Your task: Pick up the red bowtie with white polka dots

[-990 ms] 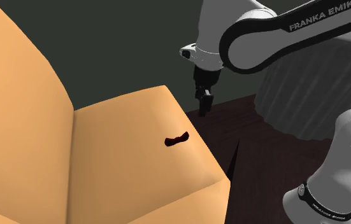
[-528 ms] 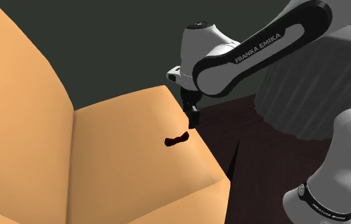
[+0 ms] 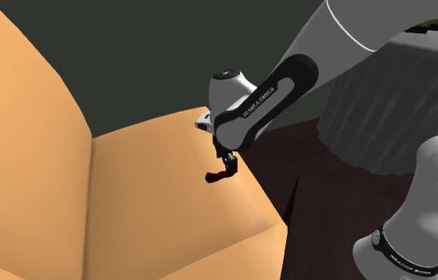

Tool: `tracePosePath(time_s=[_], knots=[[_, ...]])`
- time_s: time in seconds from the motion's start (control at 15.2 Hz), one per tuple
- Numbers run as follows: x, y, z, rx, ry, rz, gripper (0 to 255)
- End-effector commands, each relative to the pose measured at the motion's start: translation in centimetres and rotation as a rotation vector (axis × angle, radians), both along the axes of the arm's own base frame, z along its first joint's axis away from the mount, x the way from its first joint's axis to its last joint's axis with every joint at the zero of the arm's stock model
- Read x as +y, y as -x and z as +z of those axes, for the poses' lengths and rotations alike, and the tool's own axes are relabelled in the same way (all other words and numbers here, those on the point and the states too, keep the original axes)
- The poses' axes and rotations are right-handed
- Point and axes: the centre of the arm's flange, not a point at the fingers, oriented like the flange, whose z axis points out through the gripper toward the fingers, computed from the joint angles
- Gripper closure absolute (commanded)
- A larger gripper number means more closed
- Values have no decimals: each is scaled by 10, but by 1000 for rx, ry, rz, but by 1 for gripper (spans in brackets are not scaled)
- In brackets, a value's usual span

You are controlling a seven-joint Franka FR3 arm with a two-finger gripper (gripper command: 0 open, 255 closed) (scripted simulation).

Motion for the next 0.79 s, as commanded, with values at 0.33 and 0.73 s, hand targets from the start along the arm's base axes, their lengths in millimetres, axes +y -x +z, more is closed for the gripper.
tracePosePath(time_s=[0.33, 0.73], knots=[[3, -8, -42, 5, 0, 23, 0], [3, -8, -51, 5, 0, 23, 255]])
